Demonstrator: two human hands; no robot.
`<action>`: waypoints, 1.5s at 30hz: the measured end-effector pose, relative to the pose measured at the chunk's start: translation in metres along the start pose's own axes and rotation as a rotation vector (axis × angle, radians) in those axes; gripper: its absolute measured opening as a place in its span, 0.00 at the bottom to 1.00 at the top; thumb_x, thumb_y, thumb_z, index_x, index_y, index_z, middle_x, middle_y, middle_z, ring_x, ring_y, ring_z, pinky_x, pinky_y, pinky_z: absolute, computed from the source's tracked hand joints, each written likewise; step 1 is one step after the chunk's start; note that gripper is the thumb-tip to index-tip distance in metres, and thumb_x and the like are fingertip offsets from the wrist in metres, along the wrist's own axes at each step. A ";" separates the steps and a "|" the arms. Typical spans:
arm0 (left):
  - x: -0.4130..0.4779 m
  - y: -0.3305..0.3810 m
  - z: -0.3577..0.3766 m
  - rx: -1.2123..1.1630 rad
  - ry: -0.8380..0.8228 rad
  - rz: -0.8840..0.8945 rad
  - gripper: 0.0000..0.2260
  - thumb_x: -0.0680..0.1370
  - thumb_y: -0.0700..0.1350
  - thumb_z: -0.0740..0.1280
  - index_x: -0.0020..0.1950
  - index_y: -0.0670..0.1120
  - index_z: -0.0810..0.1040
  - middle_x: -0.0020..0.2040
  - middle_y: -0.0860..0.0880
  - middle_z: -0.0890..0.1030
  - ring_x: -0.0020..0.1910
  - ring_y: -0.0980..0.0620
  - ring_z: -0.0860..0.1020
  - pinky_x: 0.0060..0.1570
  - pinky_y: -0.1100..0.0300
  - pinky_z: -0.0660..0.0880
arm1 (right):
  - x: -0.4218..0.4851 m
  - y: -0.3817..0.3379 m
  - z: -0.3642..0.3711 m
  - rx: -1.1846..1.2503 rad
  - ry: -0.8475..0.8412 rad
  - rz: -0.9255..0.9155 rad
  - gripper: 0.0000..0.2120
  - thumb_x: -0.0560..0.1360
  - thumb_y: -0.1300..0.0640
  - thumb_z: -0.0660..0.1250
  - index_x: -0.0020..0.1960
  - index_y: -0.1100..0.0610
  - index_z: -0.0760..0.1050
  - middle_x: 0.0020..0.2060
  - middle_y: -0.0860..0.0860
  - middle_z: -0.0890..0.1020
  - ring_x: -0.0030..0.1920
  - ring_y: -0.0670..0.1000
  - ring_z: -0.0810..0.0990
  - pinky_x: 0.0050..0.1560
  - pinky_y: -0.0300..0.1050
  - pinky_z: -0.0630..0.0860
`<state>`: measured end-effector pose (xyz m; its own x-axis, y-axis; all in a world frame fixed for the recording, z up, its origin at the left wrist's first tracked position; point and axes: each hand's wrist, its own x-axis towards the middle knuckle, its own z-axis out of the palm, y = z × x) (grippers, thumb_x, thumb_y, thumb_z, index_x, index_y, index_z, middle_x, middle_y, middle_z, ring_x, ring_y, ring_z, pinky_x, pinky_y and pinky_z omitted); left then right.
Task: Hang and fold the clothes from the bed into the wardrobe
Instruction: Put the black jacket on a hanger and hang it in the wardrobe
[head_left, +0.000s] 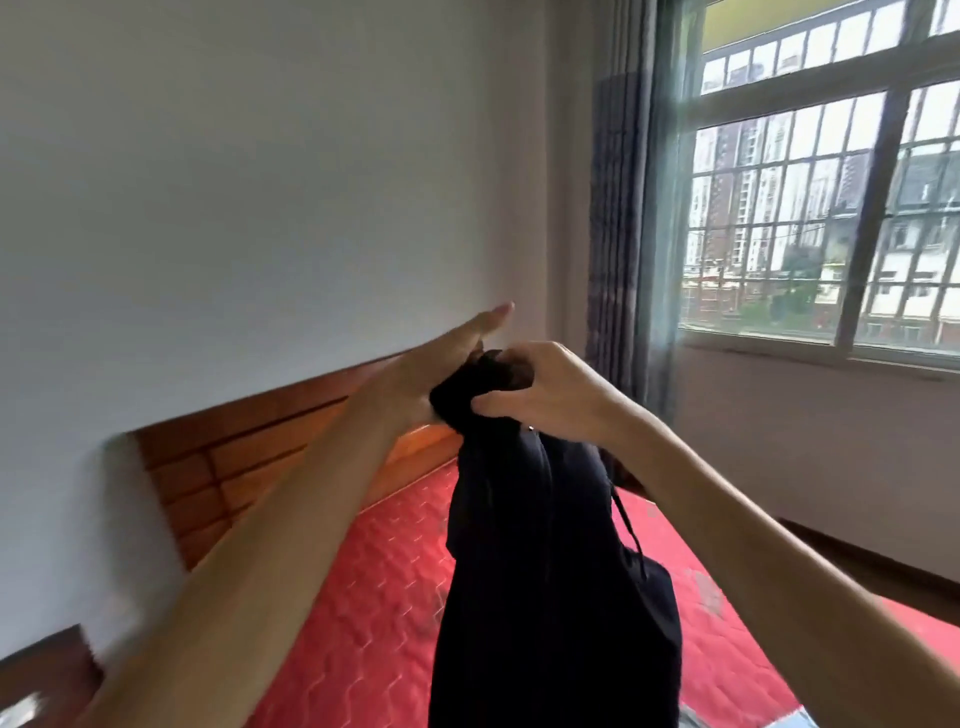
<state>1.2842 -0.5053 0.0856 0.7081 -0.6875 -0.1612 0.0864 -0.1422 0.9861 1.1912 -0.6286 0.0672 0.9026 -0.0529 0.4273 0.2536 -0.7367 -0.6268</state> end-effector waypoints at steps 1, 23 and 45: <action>-0.017 -0.004 -0.005 0.046 0.007 0.020 0.19 0.77 0.58 0.68 0.50 0.41 0.79 0.41 0.44 0.82 0.36 0.49 0.82 0.37 0.59 0.80 | -0.003 -0.008 0.008 0.039 -0.052 -0.040 0.10 0.66 0.53 0.74 0.44 0.56 0.80 0.36 0.53 0.84 0.37 0.51 0.83 0.43 0.53 0.82; -0.411 -0.040 -0.137 0.746 0.673 0.148 0.08 0.81 0.38 0.65 0.57 0.45 0.82 0.50 0.52 0.86 0.51 0.54 0.83 0.51 0.64 0.77 | -0.011 -0.204 0.219 0.306 -0.683 -0.563 0.21 0.57 0.52 0.85 0.48 0.49 0.81 0.43 0.44 0.86 0.45 0.44 0.84 0.47 0.45 0.80; -0.885 -0.127 -0.117 0.441 1.923 -0.459 0.14 0.83 0.47 0.62 0.55 0.36 0.77 0.50 0.43 0.80 0.51 0.46 0.77 0.53 0.54 0.74 | -0.248 -0.642 0.372 0.587 -1.045 -0.730 0.11 0.68 0.57 0.76 0.43 0.65 0.82 0.34 0.56 0.83 0.35 0.54 0.82 0.33 0.42 0.76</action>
<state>0.7286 0.2049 0.1075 0.3927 0.8996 0.1908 0.5087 -0.3854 0.7699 0.9340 0.1082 0.1210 0.2786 0.9252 0.2576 0.6440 0.0190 -0.7648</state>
